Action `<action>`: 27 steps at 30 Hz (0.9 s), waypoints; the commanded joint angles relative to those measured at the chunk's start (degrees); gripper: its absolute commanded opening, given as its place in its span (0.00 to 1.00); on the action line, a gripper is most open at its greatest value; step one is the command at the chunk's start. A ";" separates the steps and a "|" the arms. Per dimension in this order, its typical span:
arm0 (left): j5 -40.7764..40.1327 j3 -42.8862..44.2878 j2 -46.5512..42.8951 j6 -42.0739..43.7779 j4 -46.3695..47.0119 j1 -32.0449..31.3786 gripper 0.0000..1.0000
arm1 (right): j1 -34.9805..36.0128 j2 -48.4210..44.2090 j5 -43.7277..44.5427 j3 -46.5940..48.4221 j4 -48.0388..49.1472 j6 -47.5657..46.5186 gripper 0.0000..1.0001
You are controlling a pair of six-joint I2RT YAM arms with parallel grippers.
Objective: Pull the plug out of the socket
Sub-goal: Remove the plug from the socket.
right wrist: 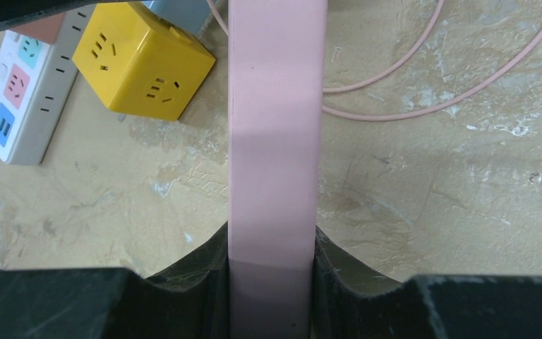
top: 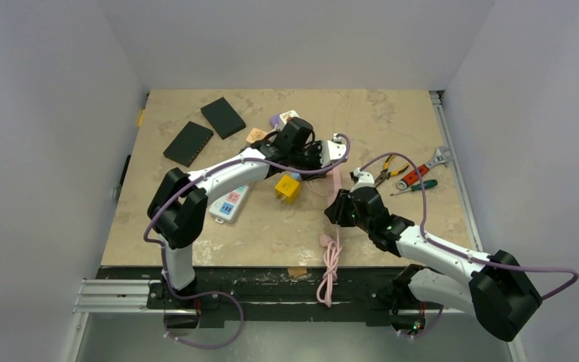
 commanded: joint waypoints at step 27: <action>-4.51 -6.95 -7.38 11.86 -2.63 0.18 0.00 | -1.53 0.69 1.84 1.09 4.89 -0.79 0.69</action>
